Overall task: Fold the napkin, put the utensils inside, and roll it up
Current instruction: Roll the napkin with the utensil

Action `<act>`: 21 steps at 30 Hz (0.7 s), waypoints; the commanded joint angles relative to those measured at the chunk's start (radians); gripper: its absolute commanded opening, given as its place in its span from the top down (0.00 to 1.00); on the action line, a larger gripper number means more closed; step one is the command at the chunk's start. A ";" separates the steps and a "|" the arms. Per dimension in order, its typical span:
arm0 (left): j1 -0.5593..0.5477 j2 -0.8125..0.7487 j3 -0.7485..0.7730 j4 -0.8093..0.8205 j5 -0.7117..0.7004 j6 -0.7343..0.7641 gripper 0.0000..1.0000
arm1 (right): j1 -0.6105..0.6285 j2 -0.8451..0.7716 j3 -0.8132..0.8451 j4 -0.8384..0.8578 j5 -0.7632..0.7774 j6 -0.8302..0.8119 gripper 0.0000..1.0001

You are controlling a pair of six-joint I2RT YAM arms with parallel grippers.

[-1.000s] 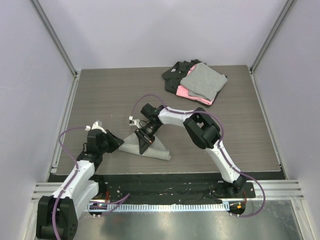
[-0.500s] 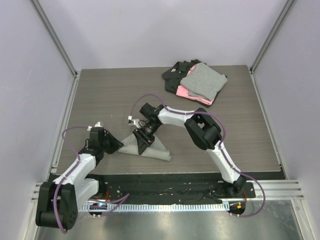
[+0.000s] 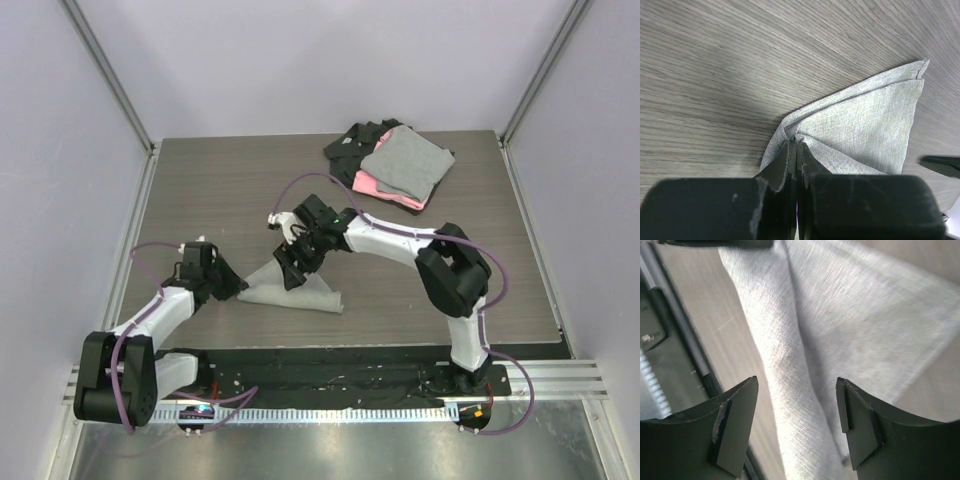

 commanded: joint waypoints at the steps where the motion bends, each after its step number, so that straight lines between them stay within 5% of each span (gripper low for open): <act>1: 0.006 0.024 0.046 -0.066 -0.017 0.022 1.00 | 0.108 -0.173 -0.098 0.202 0.304 -0.101 0.27; 8: 0.006 0.071 0.089 -0.095 -0.007 0.034 1.00 | 0.303 -0.175 -0.187 0.302 0.687 -0.269 0.26; 21: 0.007 0.094 0.100 -0.097 0.013 0.045 1.00 | 0.346 -0.063 -0.176 0.330 0.704 -0.322 0.27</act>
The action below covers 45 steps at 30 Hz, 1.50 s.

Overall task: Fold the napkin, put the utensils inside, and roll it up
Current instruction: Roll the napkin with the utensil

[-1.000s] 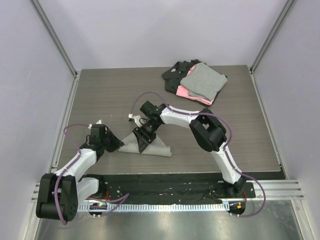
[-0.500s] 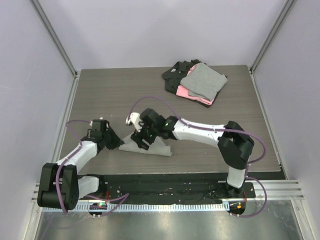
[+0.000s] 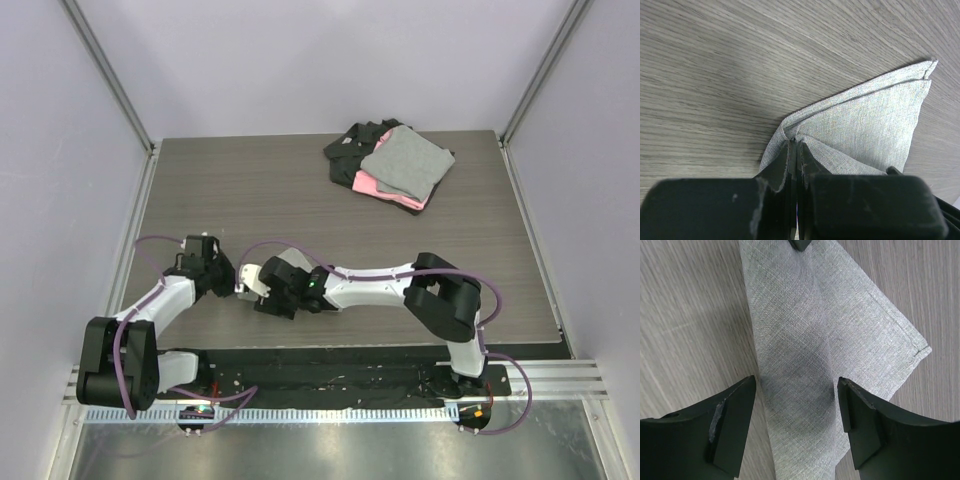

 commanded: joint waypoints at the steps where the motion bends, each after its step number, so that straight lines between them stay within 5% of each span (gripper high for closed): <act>1: 0.004 0.010 0.020 -0.021 0.001 0.022 1.00 | 0.000 0.016 0.015 0.040 0.019 -0.028 0.27; 7: 0.002 0.014 0.026 -0.016 0.008 0.026 1.00 | -0.018 0.061 0.024 0.012 -0.006 -0.014 0.32; 13: 0.004 0.014 0.035 0.013 0.031 0.032 1.00 | -0.055 0.096 0.044 -0.063 -0.118 0.008 0.53; 22: 0.016 -0.030 0.116 -0.047 -0.073 0.075 0.53 | -0.124 0.155 0.107 -0.225 -0.469 0.106 0.67; 24: 0.021 -0.056 0.110 -0.062 -0.096 0.079 0.49 | -0.154 0.167 0.122 -0.250 -0.558 0.133 0.67; 34: 0.022 -0.236 -0.029 0.062 0.013 0.051 0.46 | -0.271 0.300 0.294 -0.409 -0.881 0.176 0.68; 45: 0.021 -0.228 -0.092 0.105 0.036 0.039 0.53 | -0.302 0.389 0.348 -0.466 -0.912 0.198 0.68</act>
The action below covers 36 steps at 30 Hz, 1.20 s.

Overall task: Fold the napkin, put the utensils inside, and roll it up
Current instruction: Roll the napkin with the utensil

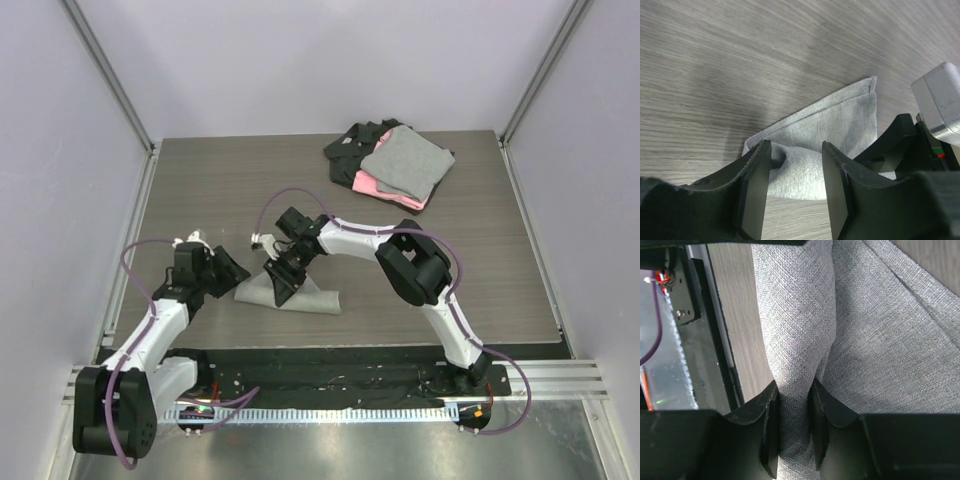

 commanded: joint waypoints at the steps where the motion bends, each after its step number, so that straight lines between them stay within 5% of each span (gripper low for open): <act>1: 0.006 0.037 -0.007 0.062 0.035 -0.009 0.54 | -0.002 0.075 -0.011 -0.106 0.025 0.011 0.69; 9: 0.005 0.057 -0.044 0.077 0.060 -0.036 0.78 | -0.025 0.092 0.002 -0.095 0.033 0.033 0.69; 14: 0.006 0.077 -0.061 0.082 0.067 -0.040 0.99 | -0.036 0.062 0.007 -0.072 0.064 0.050 0.60; 26: 0.006 0.178 -0.021 0.068 0.083 -0.016 1.00 | -0.011 -0.269 -0.108 0.122 0.318 0.087 0.36; 36: 0.005 0.263 0.054 -0.019 0.056 -0.013 1.00 | 0.240 -0.408 -0.346 0.345 0.902 -0.142 0.28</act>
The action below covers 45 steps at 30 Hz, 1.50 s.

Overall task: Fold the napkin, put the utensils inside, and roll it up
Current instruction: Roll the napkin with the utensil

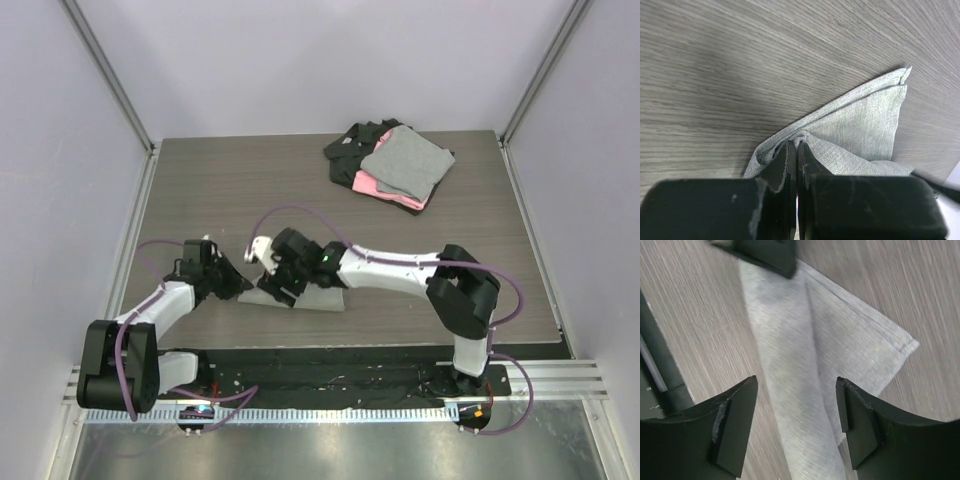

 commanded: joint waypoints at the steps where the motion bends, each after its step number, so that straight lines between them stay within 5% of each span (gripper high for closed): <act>1: 0.003 0.035 0.037 -0.062 -0.027 0.027 1.00 | 0.121 -0.019 -0.056 0.133 0.313 -0.149 0.28; 14: 0.004 0.046 0.057 -0.068 -0.023 0.028 1.00 | 0.158 0.101 -0.030 0.138 0.317 -0.207 0.31; 24: 0.004 0.064 0.083 -0.051 -0.003 0.036 1.00 | 0.141 0.176 0.004 0.066 0.222 -0.177 0.52; 31: 0.004 -0.005 0.117 -0.105 -0.122 0.042 0.37 | 0.060 0.230 0.084 -0.098 -0.076 -0.115 0.66; 34: 0.004 -0.048 0.109 -0.148 -0.175 0.048 0.24 | 0.016 0.245 0.109 -0.137 -0.171 -0.076 0.68; 37: 0.004 -0.094 0.085 -0.165 -0.222 0.041 0.16 | -0.039 0.279 0.142 -0.183 -0.320 -0.030 0.68; 45: 0.004 -0.172 0.003 -0.071 -0.140 0.005 0.17 | -0.118 0.386 0.225 -0.266 -0.524 0.020 0.68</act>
